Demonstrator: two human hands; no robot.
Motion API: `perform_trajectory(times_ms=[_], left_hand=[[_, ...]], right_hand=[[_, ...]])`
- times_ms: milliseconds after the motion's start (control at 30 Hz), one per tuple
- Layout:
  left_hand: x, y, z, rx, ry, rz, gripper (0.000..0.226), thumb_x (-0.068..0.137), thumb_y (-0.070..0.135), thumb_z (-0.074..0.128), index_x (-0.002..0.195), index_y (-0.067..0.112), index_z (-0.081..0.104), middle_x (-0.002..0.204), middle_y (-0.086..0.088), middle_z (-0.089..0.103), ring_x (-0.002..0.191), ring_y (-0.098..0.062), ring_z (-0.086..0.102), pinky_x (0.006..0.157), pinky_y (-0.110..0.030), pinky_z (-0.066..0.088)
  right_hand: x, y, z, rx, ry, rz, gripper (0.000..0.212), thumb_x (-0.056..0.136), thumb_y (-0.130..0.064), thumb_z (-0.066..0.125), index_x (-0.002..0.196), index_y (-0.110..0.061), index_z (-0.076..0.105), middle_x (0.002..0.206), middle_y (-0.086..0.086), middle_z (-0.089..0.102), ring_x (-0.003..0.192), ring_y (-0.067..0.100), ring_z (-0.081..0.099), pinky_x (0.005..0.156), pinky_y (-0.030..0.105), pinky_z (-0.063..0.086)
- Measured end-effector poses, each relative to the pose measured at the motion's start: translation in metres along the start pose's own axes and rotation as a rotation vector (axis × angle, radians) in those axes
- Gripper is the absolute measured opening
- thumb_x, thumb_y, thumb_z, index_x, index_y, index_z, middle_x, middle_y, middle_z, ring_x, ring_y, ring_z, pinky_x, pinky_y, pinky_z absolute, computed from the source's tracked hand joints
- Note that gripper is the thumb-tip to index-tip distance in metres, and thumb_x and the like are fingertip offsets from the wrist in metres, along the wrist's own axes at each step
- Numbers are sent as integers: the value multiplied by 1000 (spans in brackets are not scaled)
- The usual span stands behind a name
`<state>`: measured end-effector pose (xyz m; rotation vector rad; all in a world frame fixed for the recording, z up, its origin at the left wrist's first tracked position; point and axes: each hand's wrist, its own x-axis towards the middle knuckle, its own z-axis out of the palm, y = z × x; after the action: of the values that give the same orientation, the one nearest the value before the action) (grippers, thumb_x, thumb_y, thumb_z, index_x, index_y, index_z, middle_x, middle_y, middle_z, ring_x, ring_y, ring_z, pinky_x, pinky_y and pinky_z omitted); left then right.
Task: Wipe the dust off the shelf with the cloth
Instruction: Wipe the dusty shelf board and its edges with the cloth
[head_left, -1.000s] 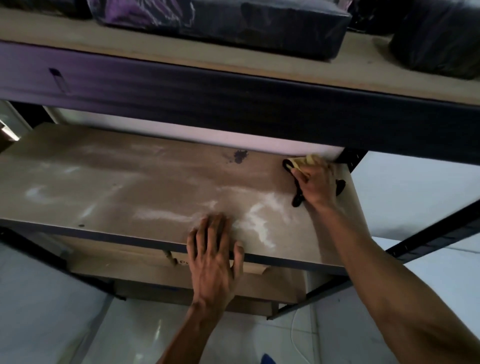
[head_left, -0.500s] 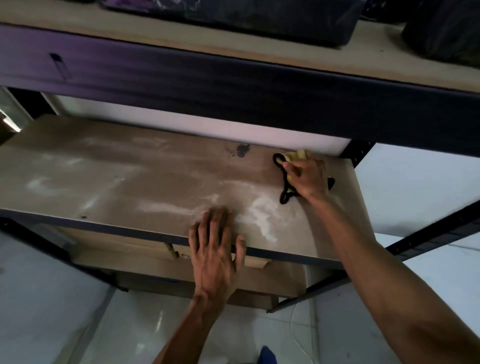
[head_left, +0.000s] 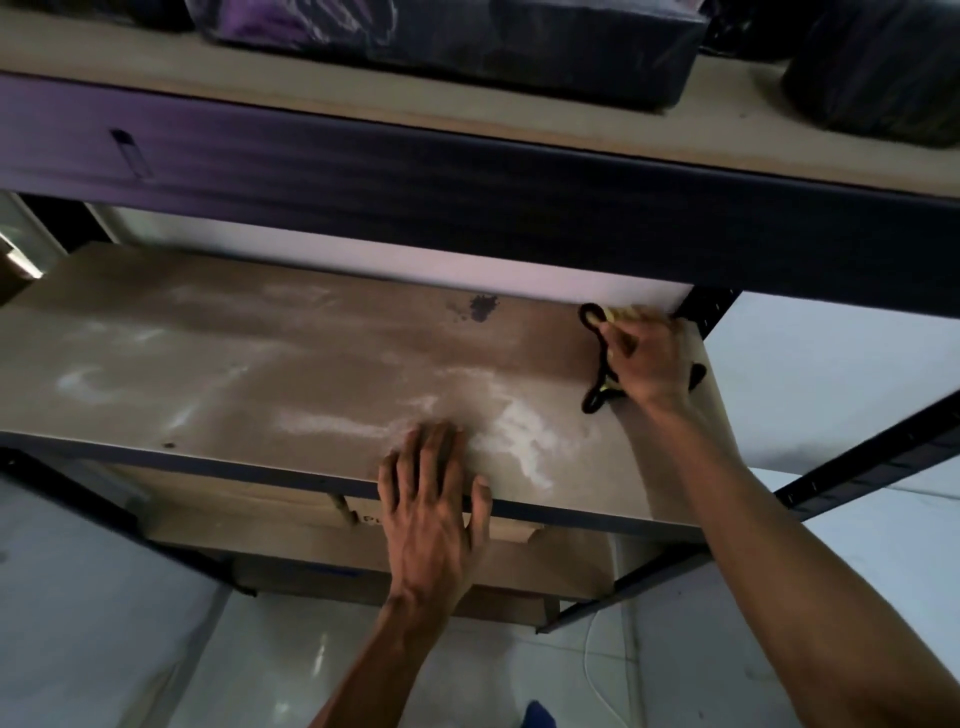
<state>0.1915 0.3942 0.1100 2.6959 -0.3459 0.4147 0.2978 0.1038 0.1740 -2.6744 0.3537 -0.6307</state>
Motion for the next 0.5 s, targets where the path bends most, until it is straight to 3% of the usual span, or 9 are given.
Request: perform_trajectory(times_ms=[100,200,300,367,433,500], left_hand=[[0,0,1,-3,5,2,61,102,50,26,148,16,49,152,-8,49,145,-26,37,116,-53,30],[-1,1,1,7,8,-10,61,102,49,27,148,15,49,152,-8,49,145,-26,37,117,-51,29],[-1,0,1,8,6,-2,60,102,48,28,148,15,49,153,-9,48,145,-26,37,118,-50,28],[-1,0,0,9,4,5,60,102,48,28,148,15,48,153,-8,48,145,-27,37,118,-50,28],[-1,0,-1,10,-1,4,60,103,47,28,149,15,48,153,-8,47,146,-27,37,119,-49,27],[-1,0,-1,12,-9,4,60,103,47,28,149,15,47,154,-8,47,147,-27,35,119,-50,26]], right_hand=[[-14,-12,10,-84,-102,50,23,94,-30,60,101,-15,75,106,10,70,110,34,60,100,45,42],[-50,-49,15,101,-209,-185,20,95,-27,61,104,-18,76,125,7,68,116,24,62,106,34,42],[-64,-65,19,191,-358,-402,27,94,-35,56,110,-22,73,141,-1,57,126,14,55,115,37,36],[-46,-62,19,237,-352,-413,26,96,-34,55,112,-22,72,134,-1,62,115,11,61,106,29,43],[-10,-51,21,171,-159,-347,24,97,-31,56,109,-22,74,117,-2,71,104,13,65,94,19,39],[22,-38,30,54,-72,-204,31,94,-41,49,101,-25,75,106,-3,72,100,22,66,83,25,31]])
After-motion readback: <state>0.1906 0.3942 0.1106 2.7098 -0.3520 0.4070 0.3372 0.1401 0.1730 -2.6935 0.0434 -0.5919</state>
